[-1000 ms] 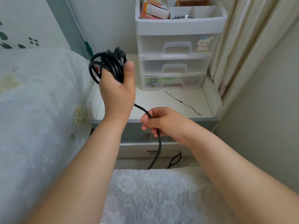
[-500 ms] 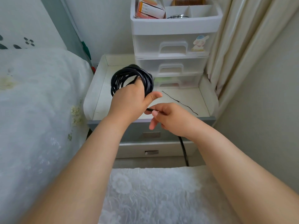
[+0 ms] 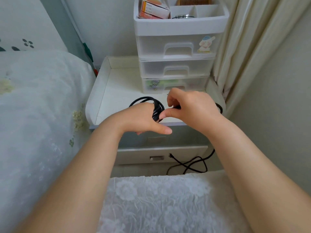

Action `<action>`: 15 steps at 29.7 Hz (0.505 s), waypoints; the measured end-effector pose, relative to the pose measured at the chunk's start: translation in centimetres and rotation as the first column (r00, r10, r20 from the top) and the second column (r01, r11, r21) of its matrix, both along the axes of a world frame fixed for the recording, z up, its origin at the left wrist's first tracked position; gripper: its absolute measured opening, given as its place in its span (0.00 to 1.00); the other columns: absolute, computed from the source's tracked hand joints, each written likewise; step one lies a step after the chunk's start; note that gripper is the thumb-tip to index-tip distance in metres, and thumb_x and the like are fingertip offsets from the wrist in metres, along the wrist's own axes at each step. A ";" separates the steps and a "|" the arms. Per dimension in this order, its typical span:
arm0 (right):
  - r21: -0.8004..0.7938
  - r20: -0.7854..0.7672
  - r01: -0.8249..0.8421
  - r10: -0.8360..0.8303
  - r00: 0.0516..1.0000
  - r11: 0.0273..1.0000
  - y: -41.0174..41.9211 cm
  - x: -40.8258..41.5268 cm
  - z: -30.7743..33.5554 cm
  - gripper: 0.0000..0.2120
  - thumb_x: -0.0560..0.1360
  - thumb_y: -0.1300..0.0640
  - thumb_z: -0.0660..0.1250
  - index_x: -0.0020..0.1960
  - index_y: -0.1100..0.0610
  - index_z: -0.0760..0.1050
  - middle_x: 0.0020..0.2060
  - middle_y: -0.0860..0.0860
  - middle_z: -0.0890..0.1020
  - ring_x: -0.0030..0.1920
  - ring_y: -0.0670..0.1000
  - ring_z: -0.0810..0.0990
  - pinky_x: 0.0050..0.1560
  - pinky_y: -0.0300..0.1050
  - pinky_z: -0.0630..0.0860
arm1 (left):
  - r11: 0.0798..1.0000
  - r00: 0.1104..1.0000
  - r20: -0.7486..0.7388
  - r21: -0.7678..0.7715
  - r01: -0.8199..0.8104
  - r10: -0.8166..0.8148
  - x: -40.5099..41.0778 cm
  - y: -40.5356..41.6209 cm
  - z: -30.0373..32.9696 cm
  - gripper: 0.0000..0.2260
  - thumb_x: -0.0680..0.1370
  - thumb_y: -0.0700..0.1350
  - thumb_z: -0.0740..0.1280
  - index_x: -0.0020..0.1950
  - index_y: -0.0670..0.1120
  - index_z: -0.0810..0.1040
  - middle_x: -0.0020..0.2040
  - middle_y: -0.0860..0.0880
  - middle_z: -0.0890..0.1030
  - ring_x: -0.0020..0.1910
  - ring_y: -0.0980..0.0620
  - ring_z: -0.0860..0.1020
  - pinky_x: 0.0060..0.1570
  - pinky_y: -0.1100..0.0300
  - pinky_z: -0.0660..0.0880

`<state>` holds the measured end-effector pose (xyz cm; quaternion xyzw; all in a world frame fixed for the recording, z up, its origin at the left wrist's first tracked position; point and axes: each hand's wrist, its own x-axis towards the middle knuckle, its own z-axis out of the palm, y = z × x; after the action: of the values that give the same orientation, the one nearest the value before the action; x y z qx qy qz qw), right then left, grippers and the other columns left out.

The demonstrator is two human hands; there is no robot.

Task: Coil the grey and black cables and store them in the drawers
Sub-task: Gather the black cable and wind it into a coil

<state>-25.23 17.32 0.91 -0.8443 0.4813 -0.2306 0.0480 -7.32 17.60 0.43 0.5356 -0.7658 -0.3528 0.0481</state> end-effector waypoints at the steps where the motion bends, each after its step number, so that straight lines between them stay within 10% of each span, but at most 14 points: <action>1: -0.062 0.018 -0.022 0.023 1.000 0.998 -0.2 -0.1 -0.1 0.28 0.63 0.29 0.62 0.42 0.55 0.73 0.33 0.47 0.79 0.35 0.51 0.76 0.40 0.48 0.74 | 0.999 0.998 -0.053 0.025 0.020 -0.018 0.2 0.2 0.3 0.22 0.70 0.58 0.71 0.36 0.41 0.69 0.23 0.46 0.71 0.23 0.49 0.70 0.31 0.57 0.70; 5: -0.147 0.140 -0.049 0.070 0.988 0.988 -0.5 -0.3 0.1 0.27 0.65 0.29 0.60 0.37 0.54 0.73 0.30 0.45 0.76 0.35 0.49 0.72 0.52 0.46 0.66 | 0.972 0.907 -0.420 0.202 0.117 -0.022 0.9 1.2 1.3 0.15 0.78 0.45 0.67 0.34 0.44 0.68 0.21 0.49 0.67 0.21 0.51 0.64 0.28 0.59 0.69; 10: 0.107 0.535 -0.120 0.044 0.844 0.987 -0.3 0.0 0.1 0.21 0.67 0.36 0.65 0.37 0.55 0.70 0.29 0.43 0.71 0.32 0.43 0.68 0.38 0.43 0.68 | 0.922 0.721 -0.692 0.304 0.239 0.041 1.2 2.0 1.2 0.25 0.70 0.63 0.69 0.43 0.41 0.69 0.23 0.51 0.68 0.19 0.55 0.66 0.25 0.62 0.68; 15: 0.262 0.545 -0.105 -0.057 0.837 0.959 -0.6 0.4 -0.2 0.16 0.73 0.36 0.57 0.39 0.48 0.68 0.31 0.43 0.72 0.31 0.41 0.68 0.35 0.37 0.66 | 0.895 0.566 -0.815 0.336 0.293 0.120 0.8 2.1 1.4 0.27 0.68 0.67 0.64 0.43 0.43 0.68 0.22 0.53 0.67 0.17 0.57 0.65 0.24 0.63 0.68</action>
<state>-24.78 16.75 0.73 -0.7335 0.4645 -0.3906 0.3060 -6.56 19.73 1.79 0.2673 -0.5817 -0.7235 0.2582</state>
